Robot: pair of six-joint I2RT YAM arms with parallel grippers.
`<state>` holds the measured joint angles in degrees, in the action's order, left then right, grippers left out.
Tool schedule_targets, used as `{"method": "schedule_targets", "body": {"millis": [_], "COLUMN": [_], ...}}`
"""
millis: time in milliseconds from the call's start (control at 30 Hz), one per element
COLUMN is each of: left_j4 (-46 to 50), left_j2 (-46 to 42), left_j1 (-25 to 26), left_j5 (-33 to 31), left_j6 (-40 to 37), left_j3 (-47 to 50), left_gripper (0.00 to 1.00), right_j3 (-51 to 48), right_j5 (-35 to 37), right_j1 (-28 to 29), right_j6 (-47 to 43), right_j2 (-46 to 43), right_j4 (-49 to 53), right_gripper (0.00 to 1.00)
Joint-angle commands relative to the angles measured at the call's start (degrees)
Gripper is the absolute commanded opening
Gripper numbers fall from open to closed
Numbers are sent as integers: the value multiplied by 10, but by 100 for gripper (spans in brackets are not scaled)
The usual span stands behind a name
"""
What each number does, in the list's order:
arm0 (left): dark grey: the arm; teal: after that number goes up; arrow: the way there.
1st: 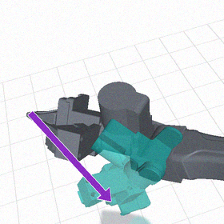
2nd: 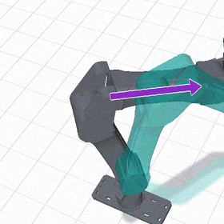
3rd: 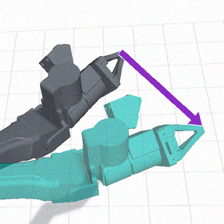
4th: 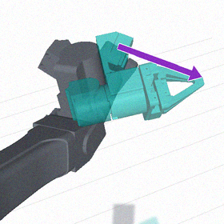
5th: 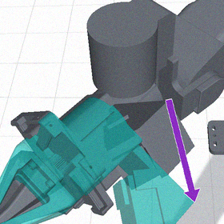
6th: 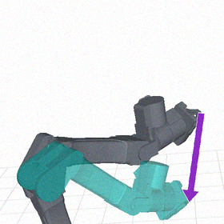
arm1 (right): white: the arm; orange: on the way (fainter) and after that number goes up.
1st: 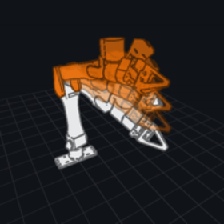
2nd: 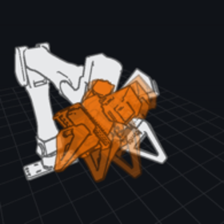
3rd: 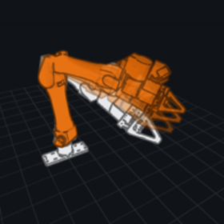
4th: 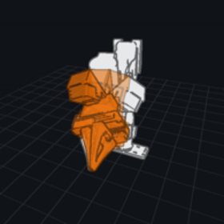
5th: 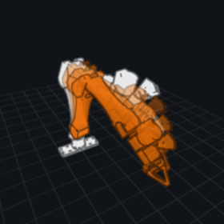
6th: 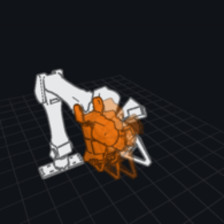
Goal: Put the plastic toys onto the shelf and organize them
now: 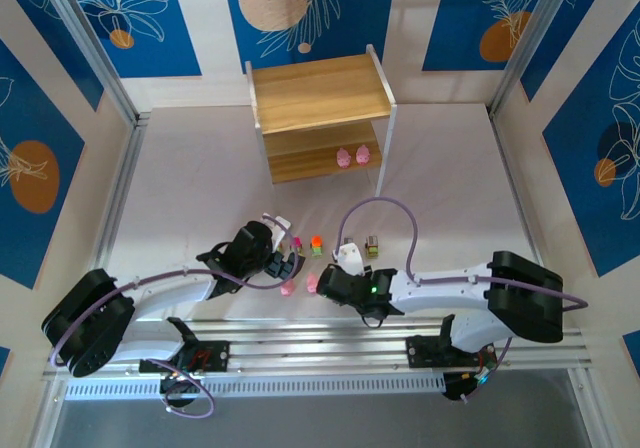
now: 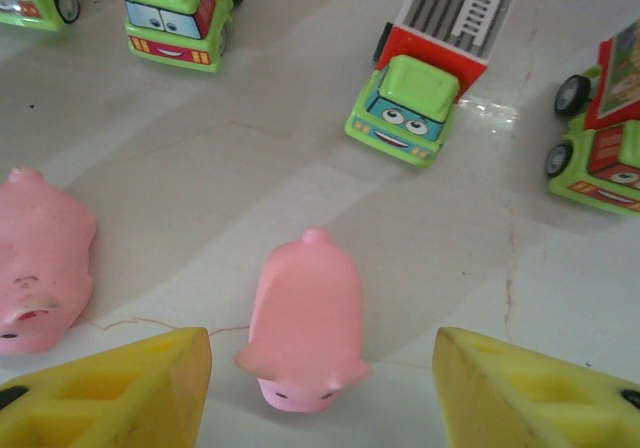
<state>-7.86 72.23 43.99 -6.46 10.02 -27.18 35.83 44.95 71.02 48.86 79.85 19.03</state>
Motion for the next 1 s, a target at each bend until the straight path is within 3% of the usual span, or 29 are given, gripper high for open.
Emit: {"method": "schedule_targets", "body": {"millis": [0,967], "left_j4": [9,9], "left_j2": [-2,2], "left_j1": [-7,-6], "left_j5": [-3,2], "left_j6": [1,1], "left_j3": [-14,-16], "left_gripper": [100,100], "right_j3": [1,-8], "right_j5": [-4,1], "right_j1": [-6,-5], "right_j6": [20,44], "right_j2": [11,60], "right_j4": [-9,-38], "right_gripper": [61,52]}}
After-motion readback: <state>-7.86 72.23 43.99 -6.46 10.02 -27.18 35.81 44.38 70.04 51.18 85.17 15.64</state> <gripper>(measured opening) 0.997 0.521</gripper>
